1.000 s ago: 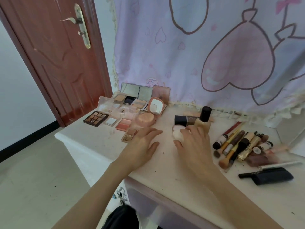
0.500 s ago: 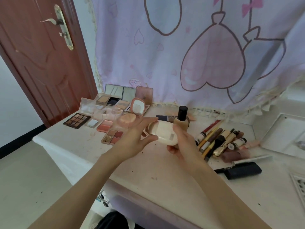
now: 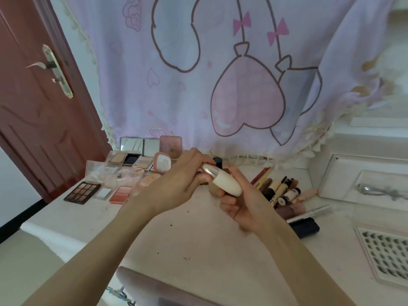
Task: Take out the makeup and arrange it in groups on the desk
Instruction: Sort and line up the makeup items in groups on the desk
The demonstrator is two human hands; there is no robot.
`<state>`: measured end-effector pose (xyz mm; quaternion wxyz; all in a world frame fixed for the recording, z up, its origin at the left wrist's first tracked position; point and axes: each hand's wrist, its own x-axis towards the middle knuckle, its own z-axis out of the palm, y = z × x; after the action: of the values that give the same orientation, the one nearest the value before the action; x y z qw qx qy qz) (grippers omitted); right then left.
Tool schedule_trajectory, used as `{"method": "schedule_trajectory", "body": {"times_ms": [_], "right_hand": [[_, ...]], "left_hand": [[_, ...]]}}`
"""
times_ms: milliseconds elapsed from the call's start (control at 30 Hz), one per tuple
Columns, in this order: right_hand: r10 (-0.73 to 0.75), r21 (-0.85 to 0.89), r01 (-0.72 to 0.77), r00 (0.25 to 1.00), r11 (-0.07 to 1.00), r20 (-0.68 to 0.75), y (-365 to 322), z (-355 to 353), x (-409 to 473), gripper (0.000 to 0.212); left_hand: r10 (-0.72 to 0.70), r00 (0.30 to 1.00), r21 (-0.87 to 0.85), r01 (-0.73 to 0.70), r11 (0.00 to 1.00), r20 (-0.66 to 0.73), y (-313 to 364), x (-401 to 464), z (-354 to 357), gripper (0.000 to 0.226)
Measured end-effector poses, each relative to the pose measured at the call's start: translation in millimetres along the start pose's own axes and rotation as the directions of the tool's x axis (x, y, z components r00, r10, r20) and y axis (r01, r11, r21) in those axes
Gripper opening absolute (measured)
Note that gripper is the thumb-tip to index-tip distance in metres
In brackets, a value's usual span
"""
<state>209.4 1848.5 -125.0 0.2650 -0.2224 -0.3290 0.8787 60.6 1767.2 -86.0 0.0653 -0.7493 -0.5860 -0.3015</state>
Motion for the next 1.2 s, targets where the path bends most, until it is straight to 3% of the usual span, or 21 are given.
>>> {"method": "schedule_trajectory", "body": {"times_ms": [100, 200, 267, 333, 433, 500, 567, 633, 700, 767, 867, 967, 1100, 1200], "right_hand": [[-0.183, -0.149, 0.17, 0.981, 0.974, -0.072, -5, 8, -18, 0.033], [-0.47, -0.539, 0.379, 0.882, 0.752, -0.035, -1, 16, -37, 0.022], [-0.538, -0.634, 0.402, 0.842, 0.661, -0.027, 3, 14, -37, 0.026], [-0.48, -0.537, 0.37, 0.874, 0.758, -0.074, 5, 19, -40, 0.033], [-0.263, -0.167, 0.249, 0.962, 0.954, -0.071, 2, 22, -43, 0.035], [-0.152, -0.024, 0.151, 0.988, 0.988, -0.018, -6, 24, -46, 0.032], [-0.115, 0.03, 0.114, 0.992, 0.993, 0.042, -12, 27, -47, 0.033], [-0.123, 0.016, 0.122, 0.987, 0.992, 0.099, -17, 30, -45, 0.033], [-0.142, -0.063, 0.154, 0.975, 0.986, 0.173, -24, 34, -42, 0.056], [-0.132, -0.116, 0.159, 0.969, 0.98, 0.21, -34, 34, -36, 0.076], [-0.124, -0.055, 0.134, 0.979, 0.989, 0.162, -48, 37, -26, 0.086], [-0.074, -0.03, 0.08, 0.983, 0.996, 0.169, -54, 34, -17, 0.083], [-0.031, -0.34, 0.11, 0.973, 0.934, 0.229, -51, 35, -8, 0.079], [-0.037, -0.358, 0.111, 0.978, 0.927, 0.207, -48, 38, -1, 0.068]], "left_hand": [[-0.044, 0.999, -0.026, 0.044, 0.999, -0.009, 11, 8, -1, 0.014], [-0.305, 0.952, -0.115, 0.303, 0.946, -0.003, 19, 14, -2, 0.026], [-0.439, 0.895, -0.247, 0.443, 0.861, 0.075, 20, 20, -2, 0.035], [-0.4, 0.911, -0.298, 0.41, 0.862, 0.097, 27, 19, -14, 0.03], [-0.194, 0.978, -0.34, 0.21, 0.917, 0.082, 36, 12, -37, 0.022], [-0.027, 0.989, -0.328, 0.075, 0.942, 0.147, 35, 8, -48, 0.026], [0.005, 0.989, -0.303, 0.041, 0.952, 0.151, 29, 9, -52, 0.025], [-0.138, 0.987, -0.318, 0.158, 0.935, 0.086, 22, 17, -55, 0.017], [-0.244, 0.969, -0.314, 0.242, 0.918, 0.033, 19, 28, -61, 0.017], [-0.21, 0.977, -0.362, 0.208, 0.909, 0.035, 18, 39, -71, 0.023], [-0.034, 0.984, -0.395, 0.102, 0.913, 0.175, 17, 45, -83, 0.035], [0.026, 0.978, -0.376, 0.054, 0.925, 0.205, 7, 47, -83, 0.03], [-0.184, 0.976, -0.318, 0.213, 0.924, 0.12, -3, 52, -77, 0.013], [-0.183, 0.977, -0.363, 0.209, 0.908, 0.107, -4, 52, -76, 0.029]]}}
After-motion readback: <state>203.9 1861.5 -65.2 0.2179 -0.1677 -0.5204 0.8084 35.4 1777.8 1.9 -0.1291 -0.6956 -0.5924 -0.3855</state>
